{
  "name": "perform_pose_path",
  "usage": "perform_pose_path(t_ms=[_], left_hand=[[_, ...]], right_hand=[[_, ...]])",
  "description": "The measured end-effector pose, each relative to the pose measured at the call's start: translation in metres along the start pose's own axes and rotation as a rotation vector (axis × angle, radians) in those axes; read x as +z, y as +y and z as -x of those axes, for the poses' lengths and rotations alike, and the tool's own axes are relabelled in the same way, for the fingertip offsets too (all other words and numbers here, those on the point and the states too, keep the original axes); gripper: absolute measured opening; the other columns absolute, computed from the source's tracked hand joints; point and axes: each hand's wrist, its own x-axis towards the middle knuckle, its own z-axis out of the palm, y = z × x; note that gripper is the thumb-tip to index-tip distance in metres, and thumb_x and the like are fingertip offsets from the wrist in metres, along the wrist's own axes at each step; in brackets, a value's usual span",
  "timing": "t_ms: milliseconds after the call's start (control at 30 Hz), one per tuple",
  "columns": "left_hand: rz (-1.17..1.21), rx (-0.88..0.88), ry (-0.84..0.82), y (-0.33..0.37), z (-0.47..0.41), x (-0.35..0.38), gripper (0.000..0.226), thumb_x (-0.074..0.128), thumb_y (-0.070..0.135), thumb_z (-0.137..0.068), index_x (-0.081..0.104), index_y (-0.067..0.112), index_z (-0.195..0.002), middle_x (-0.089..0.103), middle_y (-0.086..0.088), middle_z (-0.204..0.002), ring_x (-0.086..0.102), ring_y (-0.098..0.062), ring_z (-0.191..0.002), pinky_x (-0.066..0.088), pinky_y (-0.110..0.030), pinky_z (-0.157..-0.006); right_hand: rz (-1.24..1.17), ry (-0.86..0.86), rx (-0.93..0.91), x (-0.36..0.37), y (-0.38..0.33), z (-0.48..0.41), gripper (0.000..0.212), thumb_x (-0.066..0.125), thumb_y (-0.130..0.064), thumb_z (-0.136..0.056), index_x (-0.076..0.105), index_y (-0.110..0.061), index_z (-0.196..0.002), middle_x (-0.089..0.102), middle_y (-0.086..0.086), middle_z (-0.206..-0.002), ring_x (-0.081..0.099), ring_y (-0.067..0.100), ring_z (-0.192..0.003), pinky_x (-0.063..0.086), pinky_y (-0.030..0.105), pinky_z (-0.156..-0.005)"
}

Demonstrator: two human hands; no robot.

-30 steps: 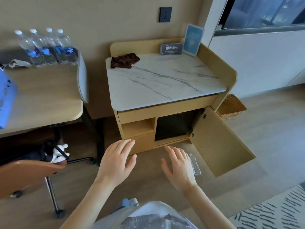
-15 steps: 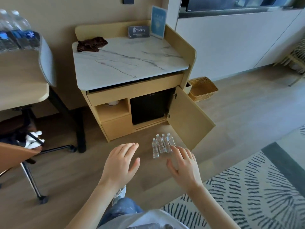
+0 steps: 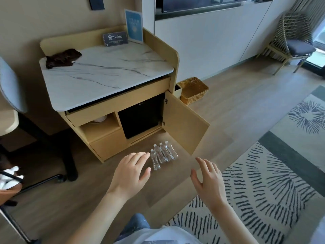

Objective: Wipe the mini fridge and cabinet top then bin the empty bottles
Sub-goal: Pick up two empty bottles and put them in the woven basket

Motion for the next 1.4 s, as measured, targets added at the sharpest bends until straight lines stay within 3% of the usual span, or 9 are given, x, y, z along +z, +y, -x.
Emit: perform_pose_path(t_ms=[533, 733, 933, 1100, 1400], left_hand=[[0.046, -0.135, -0.074, 0.024, -0.009, 0.033, 0.048, 0.042, 0.038, -0.093, 0.064, 0.011, -0.127, 0.066, 0.001, -0.121, 0.060, -0.017, -0.112, 0.050, -0.033, -0.094], [0.022, -0.215, -0.110, -0.010, -0.037, 0.055, 0.048, 0.042, 0.038, -0.094, 0.064, 0.011, -0.127, 0.067, -0.001, -0.121, 0.061, -0.018, -0.111, 0.048, -0.033, -0.095], [0.033, -0.286, -0.159, -0.059, -0.091, 0.078, 0.049, 0.039, 0.037, -0.095, 0.061, 0.010, -0.130, 0.066, -0.002, -0.122, 0.061, -0.021, -0.111, 0.050, -0.036, -0.095], [0.054, -0.333, -0.154, -0.099, -0.150, 0.093, 0.049, 0.040, 0.036, -0.095, 0.060, 0.010, -0.131, 0.065, -0.002, -0.122, 0.061, -0.021, -0.111, 0.049, -0.037, -0.094], [0.036, -0.426, -0.110, -0.160, -0.205, 0.141, 0.049, 0.041, 0.034, -0.094, 0.060, 0.008, -0.130, 0.066, -0.004, -0.121, 0.060, -0.024, -0.110, 0.049, -0.037, -0.090]], right_hand=[[-0.065, -0.068, -0.042, -0.005, 0.023, -0.042, 0.044, 0.051, -0.035, -0.094, 0.056, -0.014, -0.133, 0.063, 0.002, -0.126, 0.057, 0.024, -0.115, 0.046, 0.038, -0.097], [-0.062, -0.149, -0.092, 0.035, 0.028, -0.102, 0.042, 0.058, -0.028, -0.091, 0.057, -0.013, -0.131, 0.064, 0.004, -0.124, 0.058, 0.027, -0.114, 0.048, 0.041, -0.095], [-0.020, -0.269, -0.142, 0.086, 0.024, -0.179, 0.047, 0.049, -0.035, -0.090, 0.059, -0.011, -0.129, 0.065, 0.005, -0.121, 0.059, 0.029, -0.111, 0.049, 0.040, -0.093], [-0.005, -0.279, -0.175, 0.118, 0.021, -0.250, 0.041, 0.054, -0.031, -0.090, 0.061, -0.011, -0.125, 0.066, 0.007, -0.117, 0.061, 0.031, -0.106, 0.049, 0.039, -0.090], [-0.040, -0.326, -0.256, 0.187, 0.037, -0.330, 0.046, 0.047, -0.035, -0.091, 0.059, -0.009, -0.127, 0.064, 0.008, -0.120, 0.055, 0.030, -0.108, 0.048, 0.040, -0.093]])
